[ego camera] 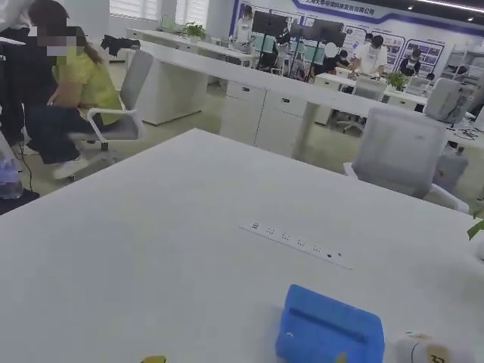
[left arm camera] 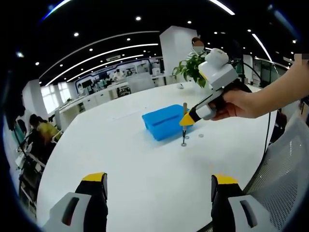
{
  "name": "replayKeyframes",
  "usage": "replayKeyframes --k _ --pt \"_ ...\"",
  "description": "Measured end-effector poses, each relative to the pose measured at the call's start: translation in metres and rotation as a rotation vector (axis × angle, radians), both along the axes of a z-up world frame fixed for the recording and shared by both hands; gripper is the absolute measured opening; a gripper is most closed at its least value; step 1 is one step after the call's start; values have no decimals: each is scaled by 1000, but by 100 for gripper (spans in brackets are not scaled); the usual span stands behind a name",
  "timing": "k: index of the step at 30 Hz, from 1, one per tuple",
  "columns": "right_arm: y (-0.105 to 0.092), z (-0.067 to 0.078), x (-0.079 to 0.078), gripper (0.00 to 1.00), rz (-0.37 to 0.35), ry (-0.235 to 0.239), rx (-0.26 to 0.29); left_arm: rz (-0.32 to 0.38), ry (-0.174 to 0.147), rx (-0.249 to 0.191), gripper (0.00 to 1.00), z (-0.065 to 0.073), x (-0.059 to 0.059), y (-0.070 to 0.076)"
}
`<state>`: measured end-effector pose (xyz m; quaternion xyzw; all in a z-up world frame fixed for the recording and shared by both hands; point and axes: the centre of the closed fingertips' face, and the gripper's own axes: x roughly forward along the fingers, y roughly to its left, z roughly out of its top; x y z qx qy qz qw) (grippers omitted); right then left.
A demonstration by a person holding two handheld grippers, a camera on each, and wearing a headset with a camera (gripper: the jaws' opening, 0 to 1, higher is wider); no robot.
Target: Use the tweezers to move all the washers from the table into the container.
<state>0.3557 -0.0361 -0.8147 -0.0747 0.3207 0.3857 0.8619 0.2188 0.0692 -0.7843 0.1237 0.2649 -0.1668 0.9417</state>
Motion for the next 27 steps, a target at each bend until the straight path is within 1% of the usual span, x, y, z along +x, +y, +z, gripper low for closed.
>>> replayKeyframes --k 5,10,13,17,27 --pt "-2 0 0 3 -20 21 19 -4 2 3 91 0 0 0" --pt "-4 0 -2 3 -23 22 18 -3 1 2 91 0 0 -1" --pt "-5 2 -1 3 -36 30 36 -4 0 4 91 0 0 0" --pt "-5 -1 -1 3 -35 37 31 -4 1 4 90 -1 0 0" --pt "-1 0 -3 3 -34 39 38 -7 3 8 90 -1 0 -1"
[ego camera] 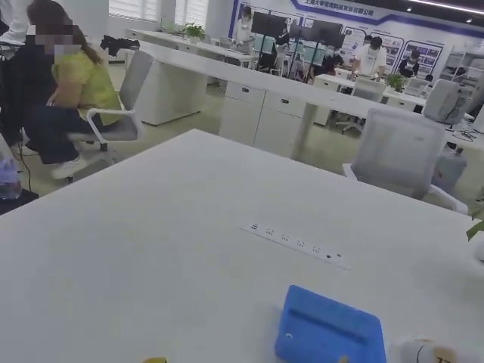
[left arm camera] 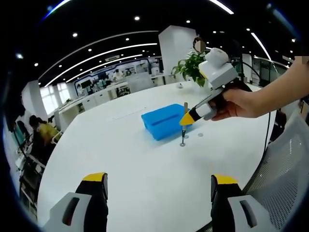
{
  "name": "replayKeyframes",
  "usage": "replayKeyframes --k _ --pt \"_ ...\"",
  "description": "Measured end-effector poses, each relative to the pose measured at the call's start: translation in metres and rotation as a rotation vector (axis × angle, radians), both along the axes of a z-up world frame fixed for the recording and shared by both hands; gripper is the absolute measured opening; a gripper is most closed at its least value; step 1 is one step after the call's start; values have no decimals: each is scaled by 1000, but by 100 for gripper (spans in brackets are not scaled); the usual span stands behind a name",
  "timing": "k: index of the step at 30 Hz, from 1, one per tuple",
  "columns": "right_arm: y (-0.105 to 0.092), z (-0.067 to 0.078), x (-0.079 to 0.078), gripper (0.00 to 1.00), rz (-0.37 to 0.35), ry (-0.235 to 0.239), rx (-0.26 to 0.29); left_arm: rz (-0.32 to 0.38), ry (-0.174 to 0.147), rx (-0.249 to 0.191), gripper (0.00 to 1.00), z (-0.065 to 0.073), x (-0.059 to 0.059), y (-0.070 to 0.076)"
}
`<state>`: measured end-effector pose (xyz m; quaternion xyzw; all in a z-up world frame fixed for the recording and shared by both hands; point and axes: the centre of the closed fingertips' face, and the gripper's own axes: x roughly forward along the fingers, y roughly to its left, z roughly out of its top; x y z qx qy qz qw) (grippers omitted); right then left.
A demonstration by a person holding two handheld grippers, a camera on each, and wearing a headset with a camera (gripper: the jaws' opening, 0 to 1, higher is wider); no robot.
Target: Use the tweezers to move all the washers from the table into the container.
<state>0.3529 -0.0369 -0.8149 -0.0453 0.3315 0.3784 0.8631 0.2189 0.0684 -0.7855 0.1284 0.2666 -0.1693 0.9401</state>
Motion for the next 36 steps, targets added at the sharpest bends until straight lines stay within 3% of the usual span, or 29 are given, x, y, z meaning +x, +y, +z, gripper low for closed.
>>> replayKeyframes --k 15,20,25,27,29,36 --pt "2 -2 -4 3 5 -2 -4 4 -1 2 90 0 1 1" --pt "3 -3 -7 2 39 -49 -53 8 -1 0 90 0 1 2" --pt "5 -3 -11 1 137 -139 -175 3 4 6 89 -1 0 1" --pt "6 -3 -10 1 129 -122 -169 10 -4 8 90 1 0 2" --pt "6 -3 -6 1 122 -98 -169 25 -55 -7 92 11 3 5" --pt "7 5 -7 1 128 -93 -174 59 -64 -79 93 16 5 10"
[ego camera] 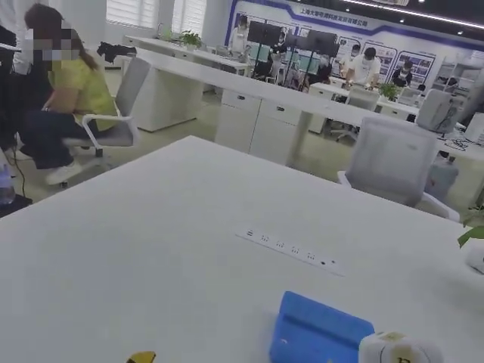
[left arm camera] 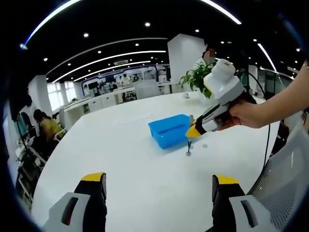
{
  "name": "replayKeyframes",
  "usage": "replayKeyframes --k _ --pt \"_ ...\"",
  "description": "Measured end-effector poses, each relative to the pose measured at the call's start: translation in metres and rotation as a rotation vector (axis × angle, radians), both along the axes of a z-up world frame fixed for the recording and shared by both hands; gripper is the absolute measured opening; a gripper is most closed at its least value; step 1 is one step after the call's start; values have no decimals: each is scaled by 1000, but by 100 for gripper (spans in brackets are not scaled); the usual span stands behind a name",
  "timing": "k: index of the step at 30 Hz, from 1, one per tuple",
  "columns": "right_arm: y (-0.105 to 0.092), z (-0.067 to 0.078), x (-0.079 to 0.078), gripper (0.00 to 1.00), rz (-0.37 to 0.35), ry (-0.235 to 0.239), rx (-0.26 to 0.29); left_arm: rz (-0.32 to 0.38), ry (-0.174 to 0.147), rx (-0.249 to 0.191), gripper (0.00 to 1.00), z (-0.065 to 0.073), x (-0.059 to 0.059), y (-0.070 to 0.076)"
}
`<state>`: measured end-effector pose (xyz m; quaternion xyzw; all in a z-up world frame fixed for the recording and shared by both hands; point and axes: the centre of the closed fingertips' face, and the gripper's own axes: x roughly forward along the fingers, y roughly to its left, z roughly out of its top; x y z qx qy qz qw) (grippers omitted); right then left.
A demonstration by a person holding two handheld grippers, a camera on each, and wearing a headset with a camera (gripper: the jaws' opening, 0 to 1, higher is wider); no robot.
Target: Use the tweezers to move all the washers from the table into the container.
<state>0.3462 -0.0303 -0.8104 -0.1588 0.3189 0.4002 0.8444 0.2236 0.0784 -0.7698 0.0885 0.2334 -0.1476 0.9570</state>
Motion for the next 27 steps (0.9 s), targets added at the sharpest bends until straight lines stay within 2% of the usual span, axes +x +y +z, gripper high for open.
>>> replayKeyframes --k 8,9,10,11,13,18,22,27 --pt "-1 22 2 1 -18 14 71 -11 3 7 93 -1 -1 -3" --pt "-1 27 3 1 -22 15 82 -3 -4 21 94 0 0 -2" --pt "-1 29 5 1 -27 14 89 8 -29 36 97 4 1 1" --pt "-1 34 7 1 -34 4 95 13 -44 25 99 7 2 2" --pt "-2 40 10 1 -42 -8 107 26 -48 5 99 9 2 5" --pt "-4 58 25 1 -67 -44 136 44 -49 -31 99 10 4 7" --pt "-3 70 40 1 -84 -79 152 40 -44 -24 99 8 3 6" --pt "-3 74 62 1 -124 -106 171 36 -36 -16 99 6 3 6"
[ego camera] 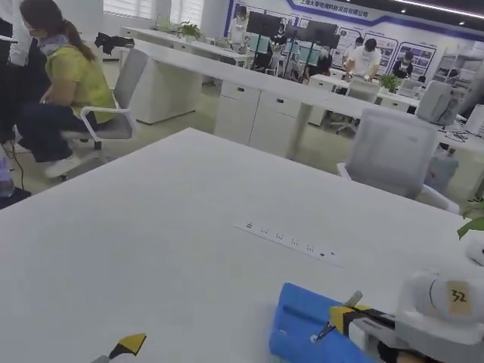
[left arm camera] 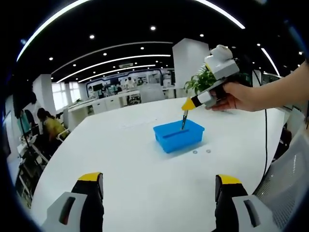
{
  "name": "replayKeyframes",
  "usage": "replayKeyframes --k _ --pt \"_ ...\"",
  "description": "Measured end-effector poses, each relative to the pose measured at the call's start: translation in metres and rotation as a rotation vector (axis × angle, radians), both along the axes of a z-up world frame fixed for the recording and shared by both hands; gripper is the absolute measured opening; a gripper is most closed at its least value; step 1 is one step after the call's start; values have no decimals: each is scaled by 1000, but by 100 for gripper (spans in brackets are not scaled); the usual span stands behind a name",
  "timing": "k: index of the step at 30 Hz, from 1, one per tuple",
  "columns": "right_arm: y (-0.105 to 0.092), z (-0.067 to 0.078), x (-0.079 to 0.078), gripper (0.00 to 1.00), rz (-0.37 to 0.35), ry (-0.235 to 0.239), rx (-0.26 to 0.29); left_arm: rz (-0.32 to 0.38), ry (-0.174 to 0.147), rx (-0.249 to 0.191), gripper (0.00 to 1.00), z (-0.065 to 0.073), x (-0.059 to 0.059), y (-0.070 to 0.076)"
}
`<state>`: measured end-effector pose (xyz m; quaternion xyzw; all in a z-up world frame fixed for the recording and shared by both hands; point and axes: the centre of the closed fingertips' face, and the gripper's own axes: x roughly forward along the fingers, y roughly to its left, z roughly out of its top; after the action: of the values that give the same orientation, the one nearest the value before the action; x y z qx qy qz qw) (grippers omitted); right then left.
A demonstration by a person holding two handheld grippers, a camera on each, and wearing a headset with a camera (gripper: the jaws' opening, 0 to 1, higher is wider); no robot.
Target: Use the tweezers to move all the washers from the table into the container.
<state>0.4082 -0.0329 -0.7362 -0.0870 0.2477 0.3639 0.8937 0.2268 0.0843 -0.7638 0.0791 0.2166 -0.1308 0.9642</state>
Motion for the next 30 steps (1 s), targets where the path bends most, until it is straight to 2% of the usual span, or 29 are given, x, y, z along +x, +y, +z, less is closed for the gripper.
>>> replayKeyframes --k 3,7,14,18,30 --pt "1 -3 10 1 -26 -2 -2 3 7 1 99 -2 0 1" --pt "4 -18 20 1 -41 15 -25 3 13 0 99 -3 0 1" --pt "6 -51 26 1 -30 56 -96 -5 26 -1 99 -6 0 0" --pt "5 -63 26 1 -38 91 -92 -5 31 1 99 -8 0 0" --pt "5 -74 28 1 -57 111 -80 -3 46 7 97 -11 0 1"
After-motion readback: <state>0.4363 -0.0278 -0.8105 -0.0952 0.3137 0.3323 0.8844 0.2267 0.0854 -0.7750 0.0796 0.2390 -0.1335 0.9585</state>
